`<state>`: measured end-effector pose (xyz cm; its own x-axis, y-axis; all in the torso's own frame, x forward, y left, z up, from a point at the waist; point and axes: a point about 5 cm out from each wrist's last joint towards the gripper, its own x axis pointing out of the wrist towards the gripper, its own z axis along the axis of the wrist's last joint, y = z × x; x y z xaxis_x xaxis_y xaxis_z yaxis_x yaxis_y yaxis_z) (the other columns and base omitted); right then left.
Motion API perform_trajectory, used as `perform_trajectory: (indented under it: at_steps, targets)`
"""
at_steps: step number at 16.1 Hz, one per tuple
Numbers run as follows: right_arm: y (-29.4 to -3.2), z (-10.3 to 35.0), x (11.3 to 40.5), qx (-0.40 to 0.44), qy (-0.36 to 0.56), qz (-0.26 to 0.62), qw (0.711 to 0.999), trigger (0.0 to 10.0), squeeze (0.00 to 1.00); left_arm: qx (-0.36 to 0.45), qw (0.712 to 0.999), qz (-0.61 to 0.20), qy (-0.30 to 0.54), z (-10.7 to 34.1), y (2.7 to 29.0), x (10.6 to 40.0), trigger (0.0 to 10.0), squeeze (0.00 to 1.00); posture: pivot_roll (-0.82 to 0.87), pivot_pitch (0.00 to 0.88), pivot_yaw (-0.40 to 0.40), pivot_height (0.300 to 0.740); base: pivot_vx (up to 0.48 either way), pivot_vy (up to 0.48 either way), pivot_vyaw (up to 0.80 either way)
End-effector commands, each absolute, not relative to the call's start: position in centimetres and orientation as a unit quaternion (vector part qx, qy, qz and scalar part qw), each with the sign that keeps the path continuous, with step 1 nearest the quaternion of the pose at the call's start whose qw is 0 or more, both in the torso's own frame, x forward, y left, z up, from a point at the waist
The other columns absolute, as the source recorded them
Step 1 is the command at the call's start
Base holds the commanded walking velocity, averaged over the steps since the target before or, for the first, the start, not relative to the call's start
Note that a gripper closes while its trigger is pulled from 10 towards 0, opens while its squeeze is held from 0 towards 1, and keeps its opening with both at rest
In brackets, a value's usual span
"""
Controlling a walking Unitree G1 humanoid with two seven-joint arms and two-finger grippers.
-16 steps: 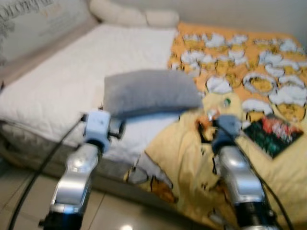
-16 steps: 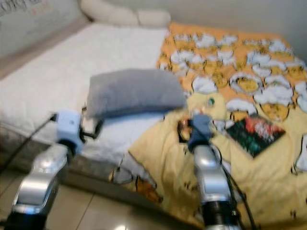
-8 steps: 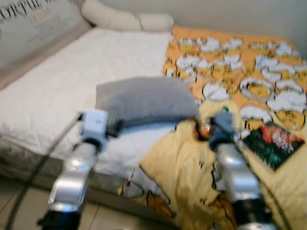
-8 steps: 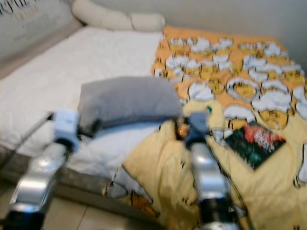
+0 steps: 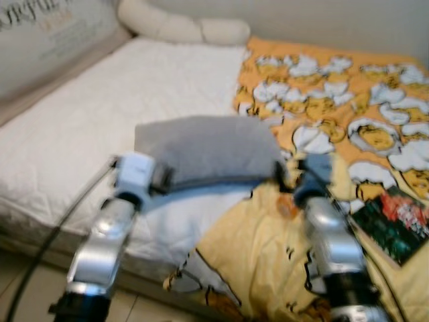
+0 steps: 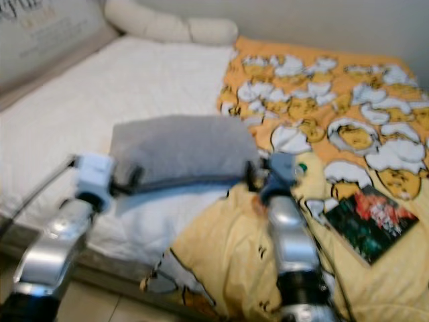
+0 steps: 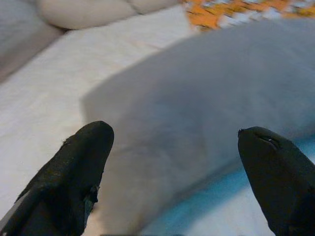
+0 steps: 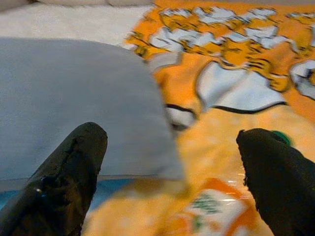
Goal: Clean up the room
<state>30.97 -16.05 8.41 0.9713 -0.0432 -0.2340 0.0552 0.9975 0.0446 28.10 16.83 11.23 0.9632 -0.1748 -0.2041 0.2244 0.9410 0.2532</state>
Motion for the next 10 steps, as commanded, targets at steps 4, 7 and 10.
perform_trajectory:
  at_steps: [4, 7, 10]
  targets:
    - [-16.2, 8.3, 33.8, 0.018, 0.182, -0.052, 0.982, 10.0, 1.0, 0.203, 0.956, -0.191, 0.091, 12.0, 17.0, 27.6, 10.0, 0.0, 0.01, 0.0, -0.041, 0.74, 0.0, 0.0, 0.0]
    - [-17.5, 7.8, 35.4, 0.023, 0.242, -0.103, 0.965, 10.0, 1.0, 0.231, 0.928, -0.277, 0.098, 12.5, 16.5, 27.2, 10.0, 0.0, 0.03, 0.0, -0.046, 0.74, 0.0, 0.0, 0.0]
    - [-18.9, 7.4, 35.6, 0.004, 0.279, -0.16, 0.947, 10.0, 0.97, 0.25, 0.911, -0.311, 0.1, 13.3, 16.7, 27.1, 10.0, 0.0, 0.05, 0.0, -0.043, 0.74, 0.0, 0.0, 0.0]
